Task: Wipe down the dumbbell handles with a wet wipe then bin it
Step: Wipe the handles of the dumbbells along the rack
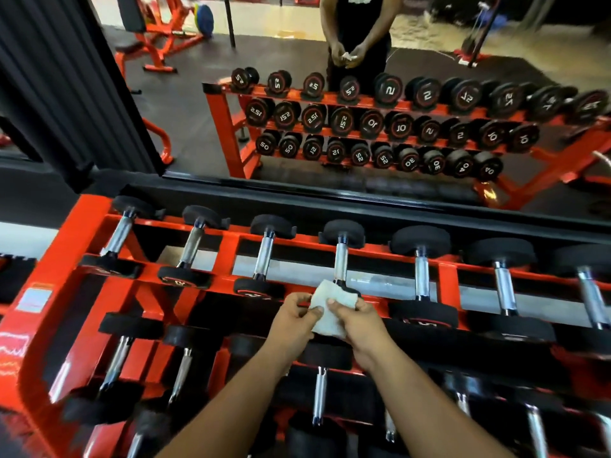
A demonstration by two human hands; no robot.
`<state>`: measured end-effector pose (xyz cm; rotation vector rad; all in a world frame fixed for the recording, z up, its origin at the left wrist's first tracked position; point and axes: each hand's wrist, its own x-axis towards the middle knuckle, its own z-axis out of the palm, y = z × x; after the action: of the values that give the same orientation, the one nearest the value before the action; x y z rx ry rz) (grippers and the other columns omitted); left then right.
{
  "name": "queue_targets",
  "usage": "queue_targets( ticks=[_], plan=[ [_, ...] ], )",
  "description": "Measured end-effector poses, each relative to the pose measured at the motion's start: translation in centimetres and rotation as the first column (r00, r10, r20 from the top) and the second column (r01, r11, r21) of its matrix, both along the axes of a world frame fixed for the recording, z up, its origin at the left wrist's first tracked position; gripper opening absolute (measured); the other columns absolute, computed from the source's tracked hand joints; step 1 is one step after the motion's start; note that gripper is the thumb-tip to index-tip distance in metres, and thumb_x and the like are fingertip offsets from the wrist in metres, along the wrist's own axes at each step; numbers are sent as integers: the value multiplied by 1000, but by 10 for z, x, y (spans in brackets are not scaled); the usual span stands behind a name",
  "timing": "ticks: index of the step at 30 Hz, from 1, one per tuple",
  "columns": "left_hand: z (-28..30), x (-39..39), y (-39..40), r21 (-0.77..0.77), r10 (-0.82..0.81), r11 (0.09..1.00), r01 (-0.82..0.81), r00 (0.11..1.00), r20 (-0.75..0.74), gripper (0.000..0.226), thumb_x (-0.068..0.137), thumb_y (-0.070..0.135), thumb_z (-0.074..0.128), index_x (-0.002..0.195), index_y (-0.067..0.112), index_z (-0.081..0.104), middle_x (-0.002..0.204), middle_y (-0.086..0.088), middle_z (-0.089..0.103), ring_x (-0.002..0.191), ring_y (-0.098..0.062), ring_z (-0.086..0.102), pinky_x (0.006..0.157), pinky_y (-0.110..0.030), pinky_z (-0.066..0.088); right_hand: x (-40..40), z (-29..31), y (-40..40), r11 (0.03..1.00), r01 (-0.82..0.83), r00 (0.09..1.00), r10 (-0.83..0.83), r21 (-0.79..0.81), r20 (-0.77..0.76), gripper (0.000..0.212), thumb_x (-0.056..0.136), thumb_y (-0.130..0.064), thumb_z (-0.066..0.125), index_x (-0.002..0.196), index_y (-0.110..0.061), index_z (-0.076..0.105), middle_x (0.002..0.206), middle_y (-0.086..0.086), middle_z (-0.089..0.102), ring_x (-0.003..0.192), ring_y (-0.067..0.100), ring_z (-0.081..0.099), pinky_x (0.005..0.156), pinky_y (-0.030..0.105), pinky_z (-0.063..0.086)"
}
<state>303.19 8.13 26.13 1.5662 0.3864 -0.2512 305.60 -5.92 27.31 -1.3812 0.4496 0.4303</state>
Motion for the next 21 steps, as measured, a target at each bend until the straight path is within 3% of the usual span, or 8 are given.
queue_targets(
  ticks=[4,7,10,13,15,17,19,21],
  plan=[
    [-27,6,1,169,32,985,-36,999,28,15,94,27,72,99,26,58,87,0,70,72,-14,65,70,-31,54,8,-7,-9,991,133,990,-133,11,35,18,99,-15,61,116,-14,65,103,9,76,95,27,73,78,41,60],
    [-33,12,-5,301,61,951,-68,998,33,7,97,30,67,99,24,64,93,6,70,90,-16,64,83,-30,47,25,-2,-24,984,179,983,-179,-2,44,16,102,-15,56,117,-17,62,104,7,74,89,22,72,58,31,58],
    [-29,27,-17,322,119,940,-117,993,13,12,100,28,61,108,20,65,102,2,68,102,-20,63,85,-26,41,56,3,-43,975,200,975,-189,-92,118,16,101,-17,57,116,-20,62,111,6,73,95,23,71,69,36,60],
    [-27,53,-32,326,212,926,-188,977,-37,15,101,30,58,110,20,65,109,0,66,110,-26,62,96,-33,46,92,9,-59,937,226,951,-154,-265,268,20,101,-24,57,119,-23,63,113,4,72,100,23,70,87,46,59],
    [-28,73,-43,352,294,903,-248,952,-84,24,101,31,55,117,17,65,121,-7,65,116,-30,59,101,-40,45,111,11,-66,853,218,908,2,-475,419,25,102,-26,55,125,-20,64,113,4,72,100,19,68,90,37,55],
    [-29,94,-52,333,354,898,-288,922,-157,33,101,32,50,126,13,61,130,-13,62,120,-35,56,103,-42,45,123,5,-67,729,166,801,293,-665,521,31,103,-22,52,131,-15,62,119,5,70,103,17,64,89,27,47],
    [-38,115,-65,295,404,898,-328,879,-253,42,101,33,44,131,8,57,134,-17,59,122,-37,54,106,-42,43,136,-14,-69,602,51,614,610,-796,501,35,103,-14,48,136,-18,59,129,2,66,114,16,61,97,24,43],
    [-47,131,-76,337,431,885,-321,837,-337,49,101,37,37,135,9,57,139,-16,58,126,-36,53,110,-43,39,147,-44,-76,355,-49,337,886,-933,319,49,99,-7,36,144,-16,51,145,6,54,133,22,51,113,29,33]
  ],
)
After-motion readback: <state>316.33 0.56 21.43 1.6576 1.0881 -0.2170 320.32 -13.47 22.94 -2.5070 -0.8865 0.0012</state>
